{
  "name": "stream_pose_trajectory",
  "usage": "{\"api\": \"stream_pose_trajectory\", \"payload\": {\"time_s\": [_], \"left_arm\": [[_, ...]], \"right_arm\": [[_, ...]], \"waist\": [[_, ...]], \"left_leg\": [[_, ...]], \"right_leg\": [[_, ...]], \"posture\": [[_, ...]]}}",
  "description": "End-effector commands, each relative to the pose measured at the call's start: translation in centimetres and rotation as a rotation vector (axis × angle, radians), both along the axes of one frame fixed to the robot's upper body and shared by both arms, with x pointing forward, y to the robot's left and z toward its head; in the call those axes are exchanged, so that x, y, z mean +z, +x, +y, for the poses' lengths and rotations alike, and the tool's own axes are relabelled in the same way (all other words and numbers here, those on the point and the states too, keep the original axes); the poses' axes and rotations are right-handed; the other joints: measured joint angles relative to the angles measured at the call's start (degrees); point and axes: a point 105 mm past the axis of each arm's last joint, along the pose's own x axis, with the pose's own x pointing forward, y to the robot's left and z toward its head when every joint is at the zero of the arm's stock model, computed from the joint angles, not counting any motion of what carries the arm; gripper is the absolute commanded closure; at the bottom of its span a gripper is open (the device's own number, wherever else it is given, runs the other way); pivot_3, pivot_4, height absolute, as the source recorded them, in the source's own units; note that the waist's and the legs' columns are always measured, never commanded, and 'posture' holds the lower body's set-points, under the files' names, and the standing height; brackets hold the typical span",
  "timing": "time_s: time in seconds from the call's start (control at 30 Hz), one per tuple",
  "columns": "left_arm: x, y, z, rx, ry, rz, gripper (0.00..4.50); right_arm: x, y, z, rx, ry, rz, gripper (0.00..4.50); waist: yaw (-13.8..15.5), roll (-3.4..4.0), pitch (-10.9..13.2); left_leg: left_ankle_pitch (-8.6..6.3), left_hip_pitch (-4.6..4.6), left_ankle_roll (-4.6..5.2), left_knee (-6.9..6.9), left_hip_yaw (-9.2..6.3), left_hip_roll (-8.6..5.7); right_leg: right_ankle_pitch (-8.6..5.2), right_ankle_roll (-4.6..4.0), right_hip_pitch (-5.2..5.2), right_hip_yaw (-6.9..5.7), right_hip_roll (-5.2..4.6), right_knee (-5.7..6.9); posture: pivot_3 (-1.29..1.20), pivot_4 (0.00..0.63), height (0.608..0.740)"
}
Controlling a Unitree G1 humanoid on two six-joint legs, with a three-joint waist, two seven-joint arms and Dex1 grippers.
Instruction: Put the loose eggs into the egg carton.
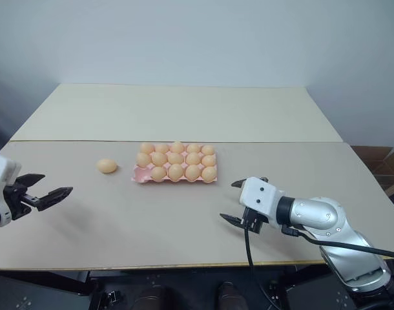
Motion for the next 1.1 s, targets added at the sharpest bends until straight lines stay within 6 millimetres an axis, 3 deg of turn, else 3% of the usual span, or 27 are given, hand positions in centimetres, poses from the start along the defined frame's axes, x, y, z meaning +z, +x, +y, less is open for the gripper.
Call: {"api": "stream_pose_trajectory", "payload": {"time_s": [0.03,0.13,0.33,0.63,1.1], "left_arm": [[0.8,0.1,-0.4,0.0,0.016,-0.039,0.03],[0.5,1.2,-0.9,-0.011,0.006,-0.063,0.03],[0.3,5.6,-1.9,-0.017,-0.044,-0.137,0.03],[-1.7,11.1,-2.5,-0.016,-0.052,-0.113,0.03],[-5.7,15.6,-3.8,-0.046,-0.061,-0.045,0.03]], "right_arm": [[1.1,-0.1,0.1,0.02,-0.004,-0.058,0.0],[1.1,-0.1,-0.1,0.014,-0.009,-0.06,0.0],[1.3,-0.1,0.2,0.013,-0.004,-0.065,0.0],[1.3,-0.5,-0.7,-0.036,-0.022,-0.073,0.0],[1.1,-1.0,-1.0,-0.085,-0.014,-0.069,0.0]], "waist": [[0.01,0.0,0.0],[0.06,0.0,0.0],[0.86,-0.06,-0.04],[0.75,-0.08,-0.05],[0.77,-0.13,-0.08]], "left_leg": [[0.0,0.01,0.0,0.0,0.0,0.01],[0.0,0.01,0.0,0.0,0.0,0.0],[0.0,-0.02,0.01,0.0,0.01,-0.02],[0.01,-0.03,0.02,0.0,0.02,-0.02],[0.01,-0.05,0.02,0.02,0.01,-0.05]], "right_leg": [[0.0,0.0,0.0,0.0,0.01,0.0],[0.0,0.0,0.0,0.0,0.0,0.01],[0.02,0.0,0.02,-0.01,0.02,0.01],[0.23,0.33,0.04,0.01,0.04,0.0],[0.25,0.35,0.05,0.0,0.05,0.0]], "posture": [[0.0,0.15,0.74],[0.0,0.15,0.74],[0.0,0.15,0.74],[0.0,0.15,0.74],[0.0,0.15,0.74]]}}
